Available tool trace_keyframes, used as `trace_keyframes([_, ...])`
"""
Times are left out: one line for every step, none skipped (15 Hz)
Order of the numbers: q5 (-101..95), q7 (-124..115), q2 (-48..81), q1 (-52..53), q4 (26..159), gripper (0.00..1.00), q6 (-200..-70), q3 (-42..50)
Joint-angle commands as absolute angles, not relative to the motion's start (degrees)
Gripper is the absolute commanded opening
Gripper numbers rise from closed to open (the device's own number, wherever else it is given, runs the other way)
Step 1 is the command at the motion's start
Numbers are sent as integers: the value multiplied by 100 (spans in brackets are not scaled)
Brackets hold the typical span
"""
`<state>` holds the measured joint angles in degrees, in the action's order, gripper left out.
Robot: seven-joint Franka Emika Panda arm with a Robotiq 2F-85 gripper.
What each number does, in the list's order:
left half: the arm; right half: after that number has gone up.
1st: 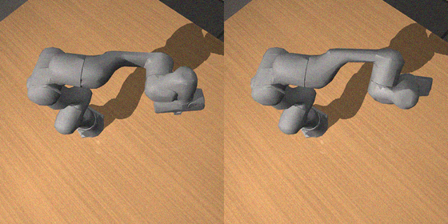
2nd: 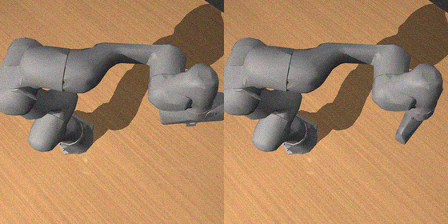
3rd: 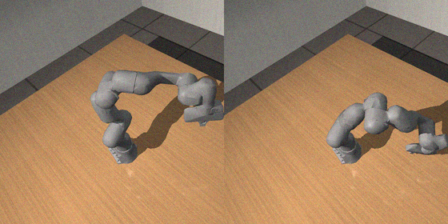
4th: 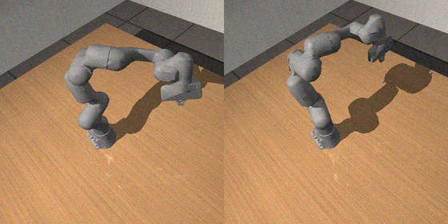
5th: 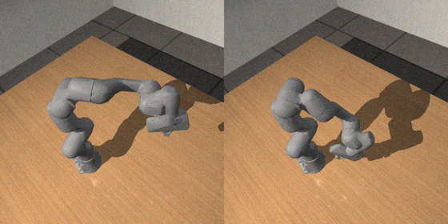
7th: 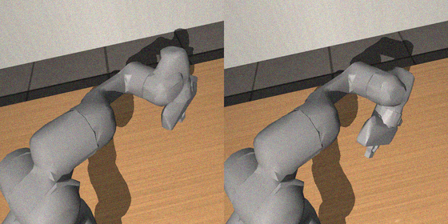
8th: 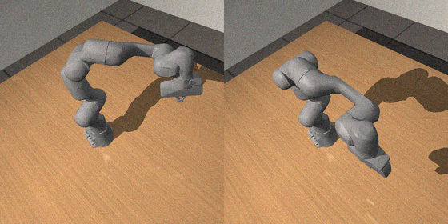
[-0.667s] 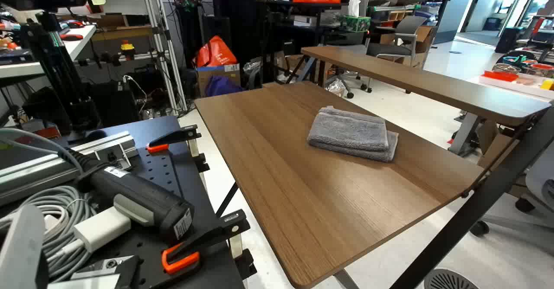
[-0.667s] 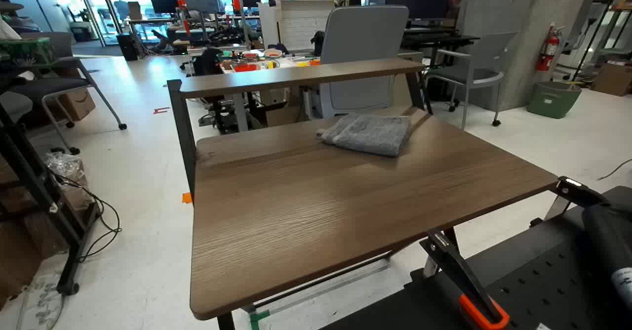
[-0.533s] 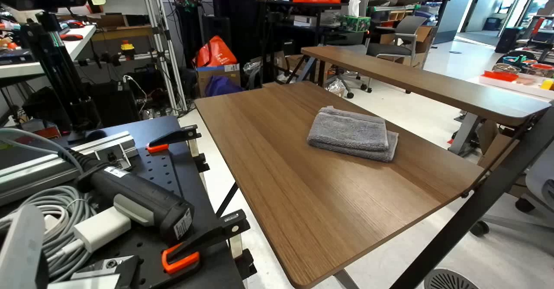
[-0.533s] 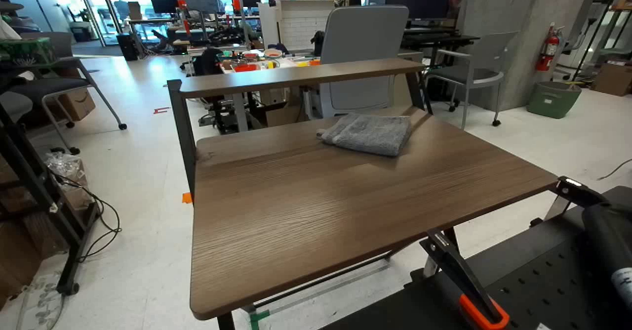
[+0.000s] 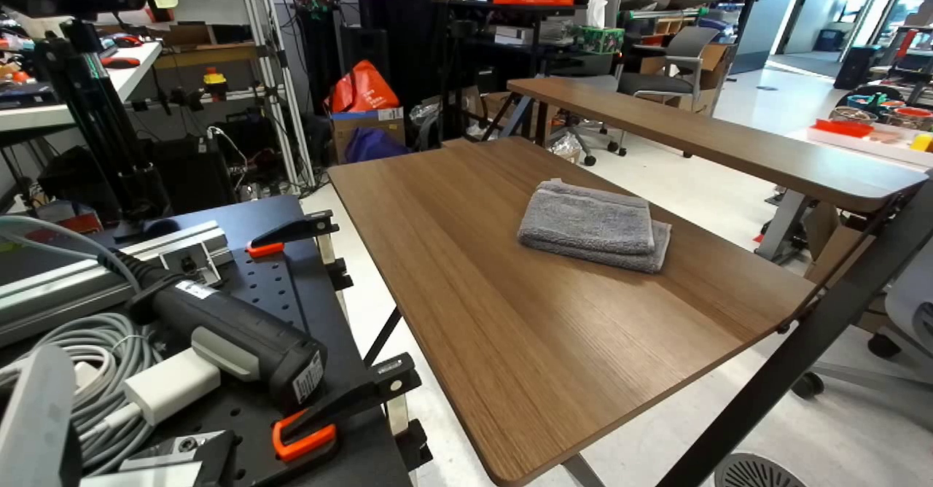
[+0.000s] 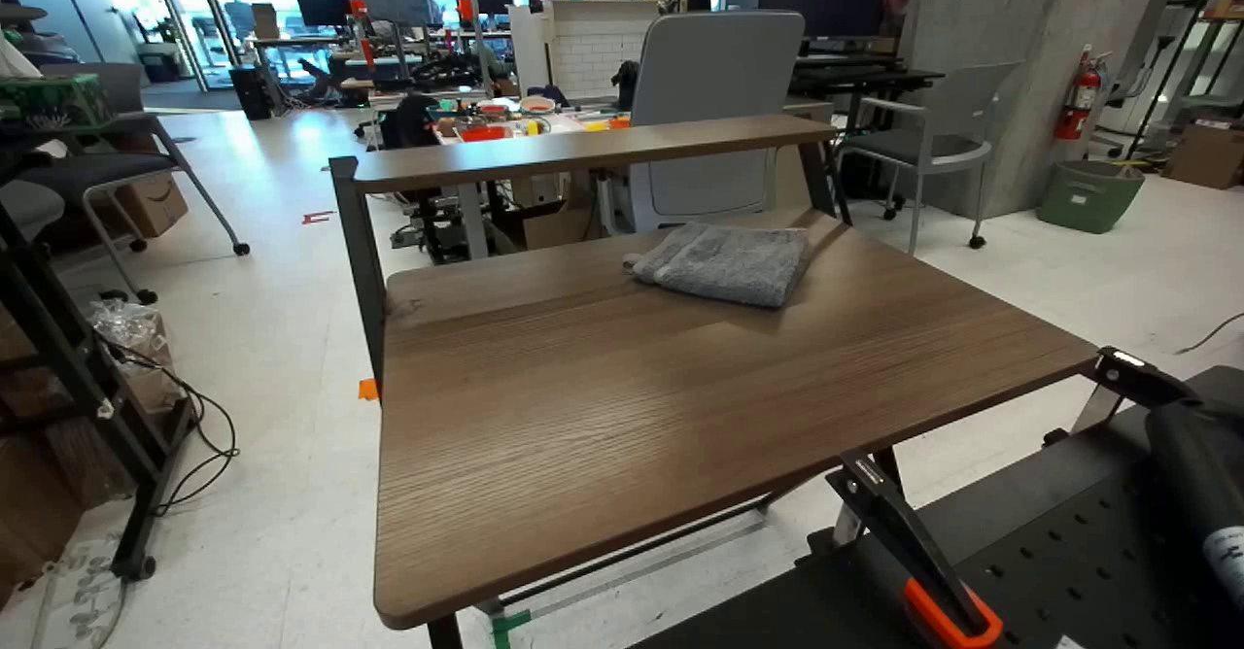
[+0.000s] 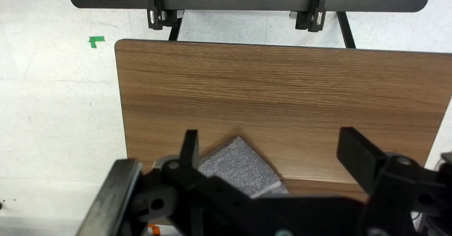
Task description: Slide the grey towel slightly to the left.
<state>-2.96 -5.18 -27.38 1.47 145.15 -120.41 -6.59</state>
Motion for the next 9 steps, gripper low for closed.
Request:
trace_keyframes([-227, -364, -2241, 16, 14240, 100, -12268, -266])
trace_keyframes([-237, -355, -2018, -45, 14141, 100, -12418, -155])
trace_keyframes([-216, -303, -1798, -88, 14012, 100, -12498, -30])
trace_keyframes([-164, -231, -1480, -130, 13810, 100, -12571, 95])
trace_keyframes([-94, -139, -1213, -151, 13618, 100, -12586, 202])
trace_keyframes([-3, -16, -854, -177, 13349, 100, -12593, 314])
trace_keyframes([94, -5, -588, -191, 13138, 100, -12588, 364])
trace_keyframes([179, 161, -329, -193, 12927, 100, -12559, 415])
trace_keyframes([-45, -94, -985, -209, 13512, 100, -12573, 312])
